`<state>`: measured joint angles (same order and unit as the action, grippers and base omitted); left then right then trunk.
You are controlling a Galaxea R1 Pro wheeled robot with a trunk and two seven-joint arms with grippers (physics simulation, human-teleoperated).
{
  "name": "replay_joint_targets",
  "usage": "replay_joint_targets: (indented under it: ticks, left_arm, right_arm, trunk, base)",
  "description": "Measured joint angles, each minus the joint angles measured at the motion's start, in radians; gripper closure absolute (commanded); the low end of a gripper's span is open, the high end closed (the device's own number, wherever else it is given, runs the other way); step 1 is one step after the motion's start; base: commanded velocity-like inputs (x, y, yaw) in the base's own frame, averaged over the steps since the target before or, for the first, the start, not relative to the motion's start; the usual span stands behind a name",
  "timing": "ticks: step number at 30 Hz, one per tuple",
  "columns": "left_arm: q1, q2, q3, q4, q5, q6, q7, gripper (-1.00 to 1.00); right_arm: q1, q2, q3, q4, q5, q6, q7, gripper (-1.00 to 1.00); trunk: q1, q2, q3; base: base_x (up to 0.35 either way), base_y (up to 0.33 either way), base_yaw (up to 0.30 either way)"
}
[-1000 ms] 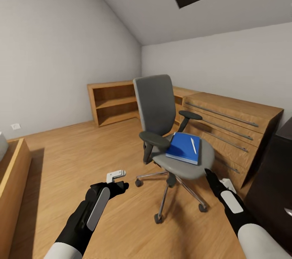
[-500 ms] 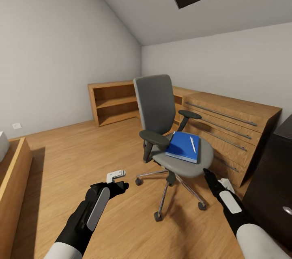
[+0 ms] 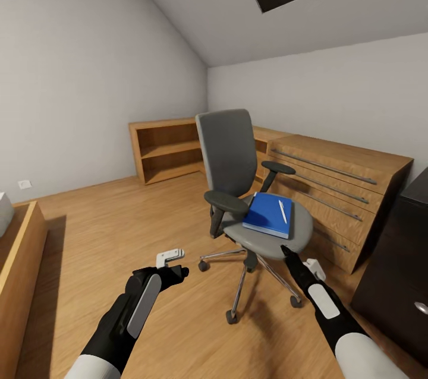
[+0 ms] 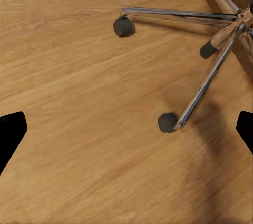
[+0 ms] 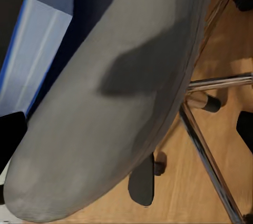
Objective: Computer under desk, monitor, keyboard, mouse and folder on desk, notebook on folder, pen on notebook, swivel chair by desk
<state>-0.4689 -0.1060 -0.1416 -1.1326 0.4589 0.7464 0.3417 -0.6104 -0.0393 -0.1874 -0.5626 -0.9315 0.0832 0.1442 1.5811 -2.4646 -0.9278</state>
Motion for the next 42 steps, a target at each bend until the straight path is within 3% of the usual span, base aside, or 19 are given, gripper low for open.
replay_joint_targets:
  ticks: [9, 21, 32, 42]
  left_arm:
    - [0.0, 0.0, 0.0, 0.0, -0.001, 0.0, 0.0, -1.0]
    - [0.0, 0.0, 0.0, 0.0, 0.0, 0.0, 0.002, -1.0]
    - [0.0, 0.0, 0.0, 0.0, -0.001, 0.0, 0.001, -1.0]
    - [0.0, 0.0, 0.0, 0.0, -0.002, 0.0, 0.001, -1.0]
  right_arm:
    - [0.008, 0.016, 0.003, 0.001, 0.005, 0.002, 0.006, -1.0]
    - [0.017, 0.067, 0.006, 0.003, 0.006, 0.001, 0.006, -1.0]
    - [0.023, 0.07, 0.006, 0.003, 0.006, 0.0, 0.006, -1.0]
    - [0.023, 0.07, 0.002, 0.001, 0.018, -0.001, 0.008, -1.0]
  trunk:
    - [0.0, 0.0, 0.0]
    - [0.0, 0.0, 0.0]
    - [0.0, 0.0, 0.0]
    - [-0.001, 0.0, 0.0]
  base:
    - [0.0, 0.0, 0.0]
    - [0.0, 0.0, 0.0]
    - [0.023, 0.0, 0.0]
    - [0.245, 0.0, 0.0]
